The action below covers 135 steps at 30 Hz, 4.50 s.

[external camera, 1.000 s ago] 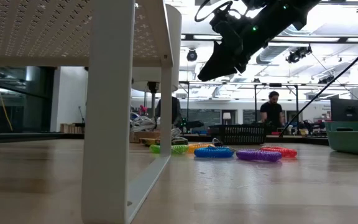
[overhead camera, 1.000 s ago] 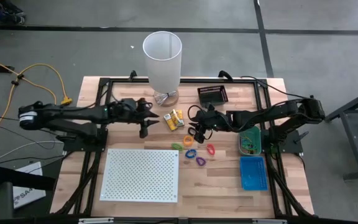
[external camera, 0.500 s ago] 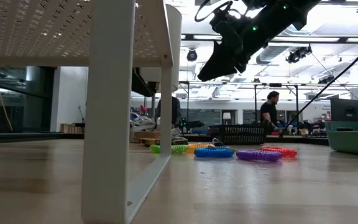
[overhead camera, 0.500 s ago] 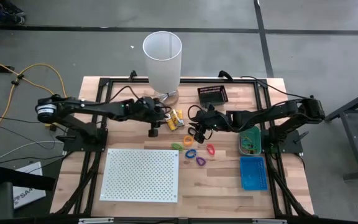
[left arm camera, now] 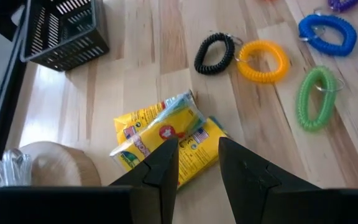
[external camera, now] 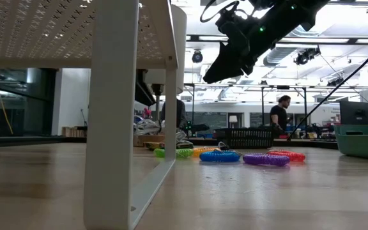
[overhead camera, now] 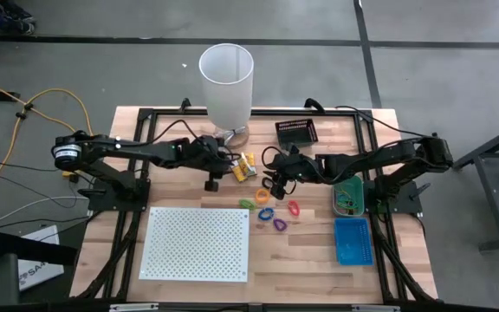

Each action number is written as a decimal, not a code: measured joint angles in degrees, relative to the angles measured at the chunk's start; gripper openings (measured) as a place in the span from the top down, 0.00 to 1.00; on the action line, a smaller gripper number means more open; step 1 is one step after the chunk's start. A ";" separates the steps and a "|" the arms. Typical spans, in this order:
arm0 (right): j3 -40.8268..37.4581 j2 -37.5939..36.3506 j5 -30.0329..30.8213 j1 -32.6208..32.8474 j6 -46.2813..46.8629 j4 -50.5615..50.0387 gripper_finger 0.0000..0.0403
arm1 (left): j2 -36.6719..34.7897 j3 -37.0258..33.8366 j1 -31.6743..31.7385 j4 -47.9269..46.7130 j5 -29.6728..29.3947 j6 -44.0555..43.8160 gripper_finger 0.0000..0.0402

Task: Pick & Place Office Desk Supplies
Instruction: Put the middle yellow crayon box into the black bin

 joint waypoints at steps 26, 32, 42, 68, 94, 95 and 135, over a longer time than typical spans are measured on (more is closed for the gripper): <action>0.00 0.00 -0.02 0.02 0.00 -0.02 0.77 | 1.69 4.70 -8.12 -2.69 -14.74 1.72 0.73; 0.00 0.00 -0.02 0.02 0.00 -0.02 0.77 | 6.46 7.96 -8.10 -2.70 -14.81 6.93 0.73; 0.00 0.00 -0.02 0.00 0.00 0.00 0.77 | 11.46 10.05 -7.70 -3.03 -15.20 15.21 0.73; 0.00 0.00 -0.02 0.00 0.00 0.13 0.77 | 11.72 10.99 -5.58 -3.19 -12.77 25.40 0.73; 0.00 0.00 0.00 0.02 0.00 0.35 0.77 | 24.40 27.94 -3.92 -20.89 -10.21 28.82 0.73; 0.00 0.00 0.00 0.01 0.00 0.36 0.77 | 24.70 28.52 -3.92 -22.32 -10.18 28.67 0.73; 0.00 0.00 -0.04 0.02 0.00 1.25 0.77 | 24.52 29.09 -0.84 -22.79 -3.36 34.26 0.73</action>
